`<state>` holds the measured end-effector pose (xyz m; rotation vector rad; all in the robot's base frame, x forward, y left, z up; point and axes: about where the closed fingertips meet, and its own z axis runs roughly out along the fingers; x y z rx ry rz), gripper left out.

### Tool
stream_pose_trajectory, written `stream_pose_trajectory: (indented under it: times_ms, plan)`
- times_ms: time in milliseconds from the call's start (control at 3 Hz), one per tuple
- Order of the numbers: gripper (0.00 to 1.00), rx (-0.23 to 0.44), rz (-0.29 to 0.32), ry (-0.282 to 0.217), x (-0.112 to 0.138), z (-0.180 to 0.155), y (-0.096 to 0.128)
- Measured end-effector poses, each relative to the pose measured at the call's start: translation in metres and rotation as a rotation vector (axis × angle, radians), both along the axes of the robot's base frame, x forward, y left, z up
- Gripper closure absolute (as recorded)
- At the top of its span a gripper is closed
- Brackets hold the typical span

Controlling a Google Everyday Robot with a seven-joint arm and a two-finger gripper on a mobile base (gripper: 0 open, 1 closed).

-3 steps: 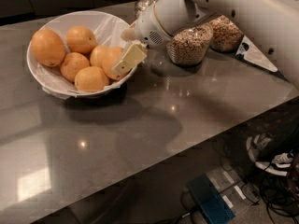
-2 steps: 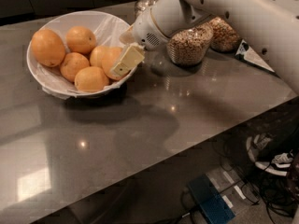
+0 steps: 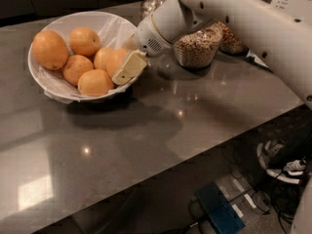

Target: Pick orange from white bowl

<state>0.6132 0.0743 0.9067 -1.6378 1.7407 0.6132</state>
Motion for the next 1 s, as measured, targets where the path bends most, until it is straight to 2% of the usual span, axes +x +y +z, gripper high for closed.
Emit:
stream_pose_trajectory:
  times_ms: [667,1000]
  plan:
    - [0.28,-0.03,0.003,0.019,0.0054,-0.0102,0.0063]
    - [0.54,-0.03,0.003,0.019,0.0054,-0.0102,0.0063]
